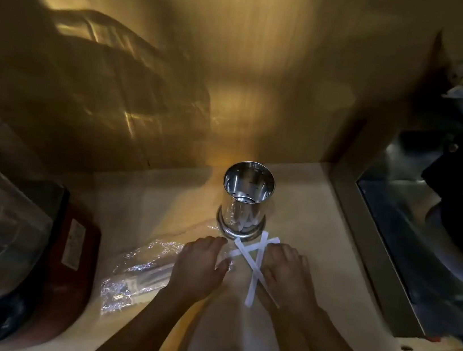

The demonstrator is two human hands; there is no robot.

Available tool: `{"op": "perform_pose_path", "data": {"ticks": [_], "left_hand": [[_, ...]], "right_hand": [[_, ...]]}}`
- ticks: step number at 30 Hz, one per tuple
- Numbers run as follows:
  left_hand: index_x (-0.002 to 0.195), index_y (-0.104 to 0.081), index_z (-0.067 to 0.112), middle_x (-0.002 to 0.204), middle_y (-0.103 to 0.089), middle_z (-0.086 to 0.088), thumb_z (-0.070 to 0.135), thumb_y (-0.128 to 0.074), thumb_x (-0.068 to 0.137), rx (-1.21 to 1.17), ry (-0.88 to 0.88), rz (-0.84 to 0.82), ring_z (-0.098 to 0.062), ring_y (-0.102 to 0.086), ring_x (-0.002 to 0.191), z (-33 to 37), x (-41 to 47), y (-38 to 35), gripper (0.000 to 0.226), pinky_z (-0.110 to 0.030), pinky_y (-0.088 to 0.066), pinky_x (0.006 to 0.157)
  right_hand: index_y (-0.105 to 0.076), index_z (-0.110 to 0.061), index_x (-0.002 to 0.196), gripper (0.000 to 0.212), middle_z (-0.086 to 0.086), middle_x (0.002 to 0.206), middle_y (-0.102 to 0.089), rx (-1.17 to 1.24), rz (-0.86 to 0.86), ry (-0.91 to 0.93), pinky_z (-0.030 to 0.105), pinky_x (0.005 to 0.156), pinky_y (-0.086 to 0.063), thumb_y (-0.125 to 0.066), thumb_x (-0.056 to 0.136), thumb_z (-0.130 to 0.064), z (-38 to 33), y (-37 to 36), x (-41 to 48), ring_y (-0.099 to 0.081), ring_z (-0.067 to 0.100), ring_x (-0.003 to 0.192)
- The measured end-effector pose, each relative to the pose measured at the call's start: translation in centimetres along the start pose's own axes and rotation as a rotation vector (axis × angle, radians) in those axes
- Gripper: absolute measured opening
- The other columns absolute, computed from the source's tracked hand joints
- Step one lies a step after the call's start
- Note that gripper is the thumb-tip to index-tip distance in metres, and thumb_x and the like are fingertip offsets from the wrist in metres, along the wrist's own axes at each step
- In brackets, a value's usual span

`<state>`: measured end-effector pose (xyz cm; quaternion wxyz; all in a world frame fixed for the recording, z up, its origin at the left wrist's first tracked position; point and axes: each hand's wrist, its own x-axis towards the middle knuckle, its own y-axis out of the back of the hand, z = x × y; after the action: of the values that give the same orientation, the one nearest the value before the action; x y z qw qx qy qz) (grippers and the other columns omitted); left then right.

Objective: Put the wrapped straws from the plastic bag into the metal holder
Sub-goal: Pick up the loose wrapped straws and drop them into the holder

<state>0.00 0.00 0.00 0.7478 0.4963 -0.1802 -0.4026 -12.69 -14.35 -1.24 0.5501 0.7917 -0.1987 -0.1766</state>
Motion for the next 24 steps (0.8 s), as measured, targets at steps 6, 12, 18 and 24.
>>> {"op": "perform_pose_path", "data": {"ticks": [6, 12, 18, 24], "left_hand": [[0.125, -0.049, 0.016, 0.127, -0.058, -0.006, 0.029, -0.045, 0.089, 0.096, -0.079, -0.080, -0.024, -0.049, 0.117, 0.2, 1.2, -2.9, 0.039, -0.033, -0.034, 0.098], [0.127, -0.044, 0.016, 0.131, -0.052, -0.006, 0.026, -0.040, 0.089, 0.218, -0.128, -0.122, -0.023, -0.042, 0.121, 0.7, 2.7, -4.3, 0.039, -0.034, -0.027, 0.101], [0.128, -0.040, 0.013, 0.133, -0.050, -0.008, 0.025, -0.038, 0.090, 0.317, -0.041, -0.139, -0.026, -0.043, 0.121, 1.4, 3.9, -4.7, 0.040, -0.038, -0.026, 0.106], [0.124, -0.041, 0.011, 0.129, -0.050, -0.012, 0.027, -0.040, 0.091, 0.309, 0.121, -0.177, -0.029, -0.042, 0.120, 1.3, 4.6, -5.2, 0.036, -0.041, -0.031, 0.103]], "right_hand": [[-0.052, -0.017, 0.107, 0.025, 0.002, 0.113, -0.057, -0.065, -0.177, -0.045, 0.034, 0.088, -0.031, -0.042, 0.088, -0.028, 0.7, -3.1, -0.9, -0.048, 0.023, 0.107], [-0.047, -0.014, 0.119, 0.031, 0.008, 0.116, -0.060, 0.084, -0.274, -0.119, 0.038, 0.086, -0.047, -0.043, 0.089, -0.019, 0.9, -4.2, -1.3, -0.058, 0.029, 0.104], [-0.050, -0.016, 0.095, 0.018, 0.008, 0.097, -0.060, 0.275, -0.364, -0.177, 0.034, 0.071, -0.045, -0.050, 0.078, -0.019, 1.9, -3.2, -1.7, -0.057, 0.029, 0.092], [-0.038, -0.025, 0.057, 0.027, 0.003, 0.059, -0.044, 0.687, -0.312, -0.342, 0.039, 0.054, -0.040, -0.055, 0.072, -0.011, 3.4, -1.1, -2.2, -0.044, 0.020, 0.054]]}}
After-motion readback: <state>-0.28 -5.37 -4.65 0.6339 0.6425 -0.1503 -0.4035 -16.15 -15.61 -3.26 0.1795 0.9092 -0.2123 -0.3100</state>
